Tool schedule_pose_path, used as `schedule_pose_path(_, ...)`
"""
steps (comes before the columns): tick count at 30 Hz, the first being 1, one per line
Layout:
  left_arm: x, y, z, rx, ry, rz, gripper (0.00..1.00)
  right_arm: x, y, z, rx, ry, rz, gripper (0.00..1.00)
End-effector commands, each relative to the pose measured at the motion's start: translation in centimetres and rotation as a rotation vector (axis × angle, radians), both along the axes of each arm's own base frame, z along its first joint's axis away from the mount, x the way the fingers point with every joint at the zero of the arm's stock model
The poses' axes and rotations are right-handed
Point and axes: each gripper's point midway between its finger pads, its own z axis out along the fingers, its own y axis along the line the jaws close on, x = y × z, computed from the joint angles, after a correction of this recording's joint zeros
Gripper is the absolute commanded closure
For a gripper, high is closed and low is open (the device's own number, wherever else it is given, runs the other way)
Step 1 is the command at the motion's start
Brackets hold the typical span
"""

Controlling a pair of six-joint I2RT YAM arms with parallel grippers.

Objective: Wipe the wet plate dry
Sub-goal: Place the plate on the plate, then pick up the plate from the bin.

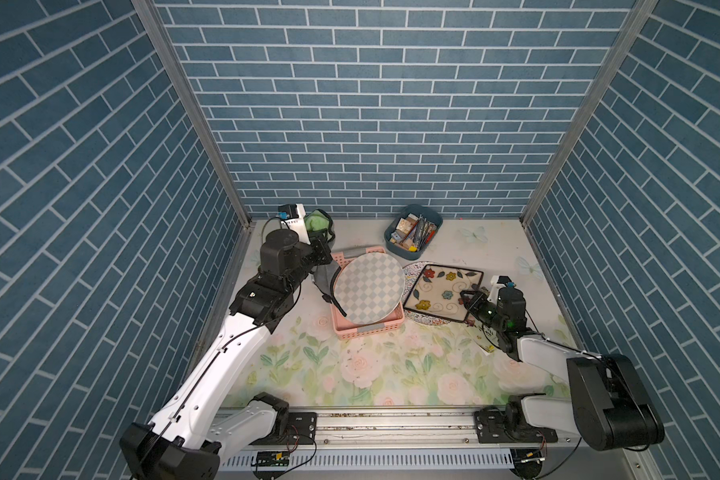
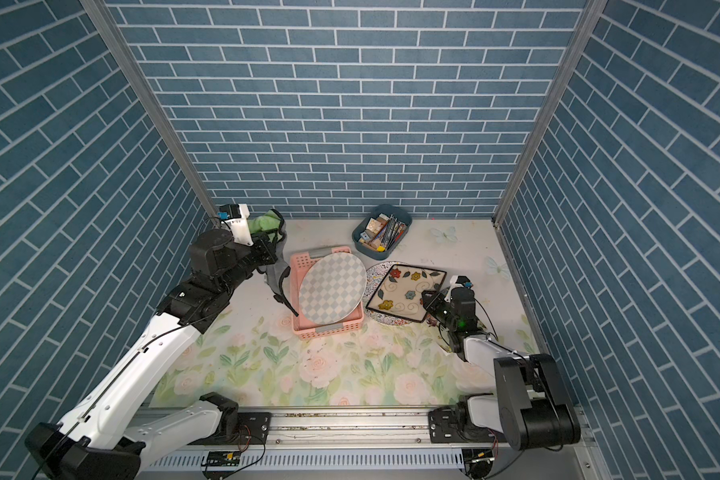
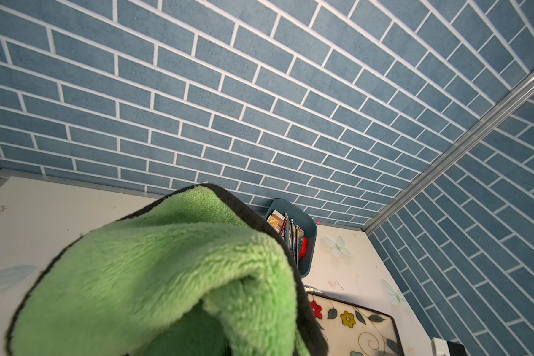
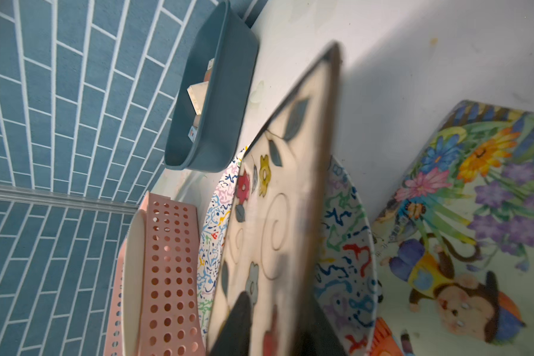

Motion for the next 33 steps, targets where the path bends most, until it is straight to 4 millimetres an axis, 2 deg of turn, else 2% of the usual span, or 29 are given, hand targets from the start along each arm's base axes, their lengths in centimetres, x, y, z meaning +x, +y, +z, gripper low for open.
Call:
schedule_pose_path(1,0.2,-0.2,0.2,-0.010,-0.017,-0.007,1.00,1.5,0.4,2.4,-0.037,-0.083,0.021,0.49)
schedule_pose_path(5,0.3,-0.2,0.0,-0.004,-0.012,-0.007,1.00,1.6,-1.1,2.1,-0.171,-0.017,-0.010,0.18)
schedule_pose_path(6,0.3,-0.2,0.0,-0.004,-0.011,-0.008,1.00,2.0,-1.6,2.9,-0.205,-0.014,-0.025,0.12)
schedule_pose_path(9,0.4,-0.3,-0.1,-0.003,-0.009,-0.012,1.00,1.8,-3.6,3.8,-0.308,0.060,-0.094,0.03)
schedule_pose_path(11,0.5,-0.4,-0.1,-0.004,-0.009,-0.015,1.00,1.8,-4.9,5.9,-0.348,0.039,-0.155,0.01)
schedule_pose_path(13,0.5,-0.5,0.0,-0.006,-0.012,-0.017,1.00,2.2,-4.6,8.9,-0.340,-0.044,-0.151,0.03)
schedule_pose_path(15,0.5,-0.5,0.0,-0.008,-0.011,-0.019,1.00,2.4,-2.0,12.1,-0.271,-0.167,-0.055,0.10)
schedule_pose_path(17,0.5,-0.6,-0.1,-0.012,-0.011,-0.024,1.00,2.4,2.3,14.6,-0.167,-0.256,0.104,0.17)
schedule_pose_path(20,0.7,-1.0,-0.7,-0.025,0.001,-0.041,1.00,2.0,9.0,14.9,-0.061,-0.247,0.319,0.21)
schedule_pose_path(22,0.6,-1.3,-1.0,-0.034,0.012,-0.054,1.00,1.9,12.4,13.7,-0.055,-0.219,0.407,0.19)
schedule_pose_path(25,0.6,-1.7,-1.3,-0.044,0.025,-0.071,1.00,2.2,15.8,11.7,-0.054,-0.182,0.476,0.17)
schedule_pose_path(27,0.4,-1.9,-1.3,-0.048,0.029,-0.084,1.00,2.7,17.3,10.2,-0.070,-0.154,0.502,0.19)
schedule_pose_path(30,0.4,-2.1,-1.3,-0.049,0.035,-0.095,1.00,3.5,19.5,7.9,-0.094,-0.120,0.544,0.28)
schedule_pose_path(33,0.4,-2.1,-1.5,-0.050,0.044,-0.098,1.00,4.0,20.7,6.2,-0.114,-0.092,0.562,0.35)
